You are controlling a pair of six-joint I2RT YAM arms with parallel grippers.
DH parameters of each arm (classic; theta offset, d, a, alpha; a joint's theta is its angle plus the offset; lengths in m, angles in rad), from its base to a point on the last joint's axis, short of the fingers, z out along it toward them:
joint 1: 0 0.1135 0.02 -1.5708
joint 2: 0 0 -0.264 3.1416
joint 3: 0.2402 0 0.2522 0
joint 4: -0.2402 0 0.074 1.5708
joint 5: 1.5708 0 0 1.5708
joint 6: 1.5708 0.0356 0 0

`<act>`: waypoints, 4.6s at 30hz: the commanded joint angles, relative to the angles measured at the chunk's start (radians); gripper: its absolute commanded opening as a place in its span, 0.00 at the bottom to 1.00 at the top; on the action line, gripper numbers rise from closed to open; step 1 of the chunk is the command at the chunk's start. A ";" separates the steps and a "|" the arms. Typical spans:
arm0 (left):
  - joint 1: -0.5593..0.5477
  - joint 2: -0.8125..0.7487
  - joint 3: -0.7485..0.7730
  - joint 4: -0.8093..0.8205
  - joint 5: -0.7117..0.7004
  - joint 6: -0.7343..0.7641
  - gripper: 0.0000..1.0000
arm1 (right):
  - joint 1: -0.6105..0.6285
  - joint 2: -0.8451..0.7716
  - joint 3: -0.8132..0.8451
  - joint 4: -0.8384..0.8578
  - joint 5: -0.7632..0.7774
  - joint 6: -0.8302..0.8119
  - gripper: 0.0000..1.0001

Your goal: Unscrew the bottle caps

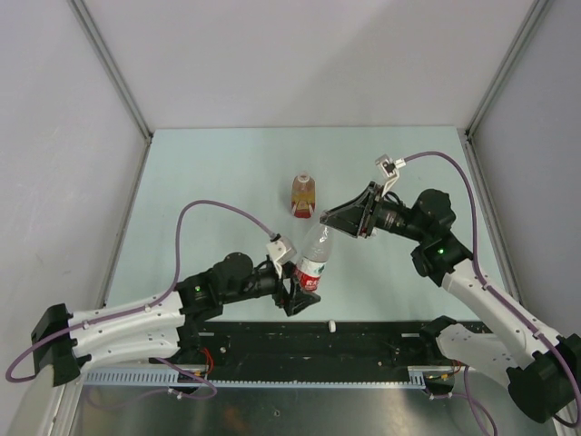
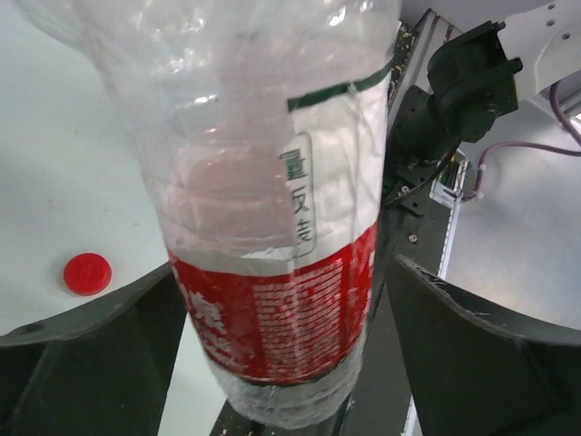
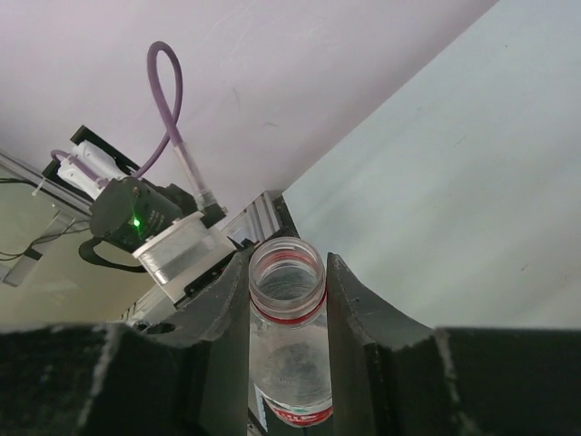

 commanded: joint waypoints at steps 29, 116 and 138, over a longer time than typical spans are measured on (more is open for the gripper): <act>0.003 -0.269 -0.100 -0.013 -0.352 -0.001 1.00 | 0.093 -0.024 0.072 -0.232 0.538 -0.505 0.00; 0.003 -0.228 -0.066 -0.087 -0.396 0.008 0.99 | -0.184 0.138 0.034 -0.233 0.667 -0.276 0.99; 0.003 -0.159 -0.039 -0.089 -0.310 0.000 0.99 | -0.303 0.324 -0.077 -0.404 0.702 -0.165 0.88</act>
